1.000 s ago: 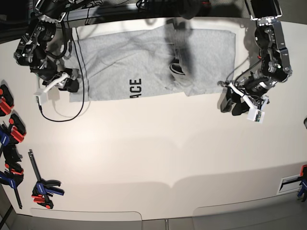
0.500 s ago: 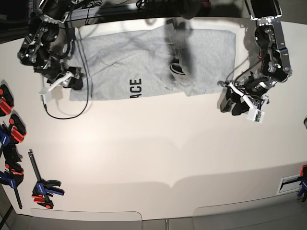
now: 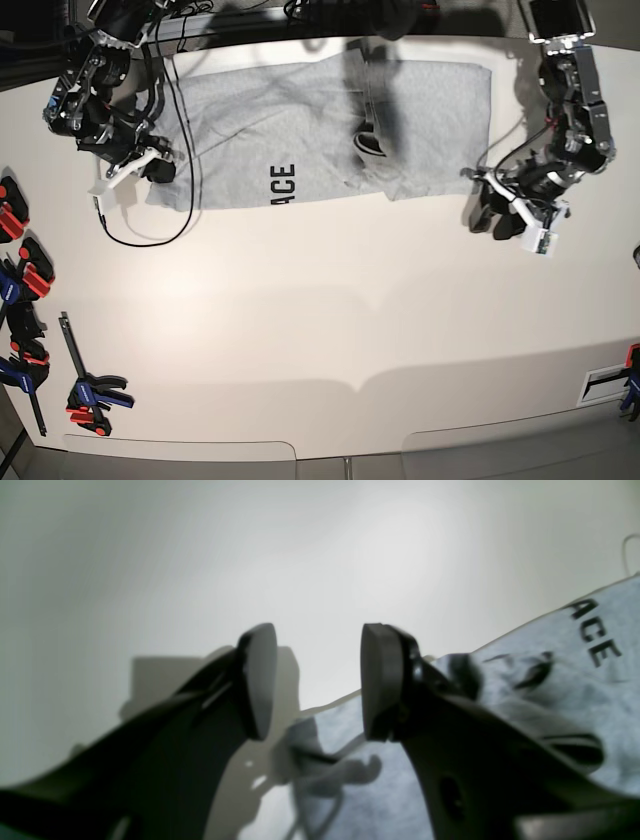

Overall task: Fold the T-shirt properly
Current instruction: 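Raise the left gripper away and move the right gripper toward the shirt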

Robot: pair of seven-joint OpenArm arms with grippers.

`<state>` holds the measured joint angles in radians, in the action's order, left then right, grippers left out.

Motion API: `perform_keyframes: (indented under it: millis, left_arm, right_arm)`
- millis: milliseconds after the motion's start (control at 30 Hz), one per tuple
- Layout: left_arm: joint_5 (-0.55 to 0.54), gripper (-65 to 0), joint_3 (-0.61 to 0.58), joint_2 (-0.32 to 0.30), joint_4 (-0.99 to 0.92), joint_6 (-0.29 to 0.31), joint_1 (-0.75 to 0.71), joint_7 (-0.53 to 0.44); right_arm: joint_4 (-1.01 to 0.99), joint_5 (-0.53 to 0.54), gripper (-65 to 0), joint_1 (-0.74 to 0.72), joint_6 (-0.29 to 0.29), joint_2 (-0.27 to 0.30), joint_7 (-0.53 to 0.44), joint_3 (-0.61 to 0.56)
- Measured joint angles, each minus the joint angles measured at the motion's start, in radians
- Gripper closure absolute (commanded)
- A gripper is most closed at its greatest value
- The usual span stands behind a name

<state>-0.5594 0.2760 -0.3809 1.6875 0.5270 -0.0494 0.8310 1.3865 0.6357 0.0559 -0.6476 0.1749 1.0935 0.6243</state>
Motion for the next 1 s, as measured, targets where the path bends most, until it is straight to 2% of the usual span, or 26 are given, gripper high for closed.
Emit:
perform_keyframes:
  millis: [100, 300, 433, 567, 700, 933, 1000]
  left_arm:
    - [0.003, -24.7, 0.0, -0.046, 0.0, -0.041, 0.0, 0.005]
    - [0.0, -24.4, 0.0, -0.096, 0.0, -0.045, -0.04, 0.03]
    - [0.035, -18.6, -0.001, -0.095, 0.0, -0.045, -0.126, 0.026]
    - [0.033, -17.8, -0.001, -0.093, 0.0, -0.045, -0.182, 0.021]
    - [0.03, -15.3, 0.013, -0.093, 0.0, -0.045, -0.225, 0.018]
    - [-0.05, -11.5, 0.09, -0.096, 0.0, -0.045, -0.293, 0.026]
    - [-0.058, -11.3, 0.09, -0.095, 0.0, -0.045, -0.32, 0.03]
  right_arm:
    - [0.0, 0.0, 0.0, 0.0, -0.005, 0.0, 0.0, 0.0]
    - [0.015, 0.008, 0.0, 0.003, -0.018, 0.007, 0.01, 0.0]
    - [0.061, 0.011, 0.0, 0.008, -0.023, 0.042, 0.028, -0.001]
    - [0.096, 0.009, 0.0, 0.007, -0.023, 0.085, 0.031, -0.001]
    - [0.107, 0.011, 0.0, 0.005, -0.023, 0.105, 0.033, -0.001]
    - [0.107, 0.016, 0.0, 0.007, -0.024, 0.164, 0.034, -0.001]
    - [0.108, 0.081, 0.0, 0.008, -0.023, 0.183, 0.062, -0.001]
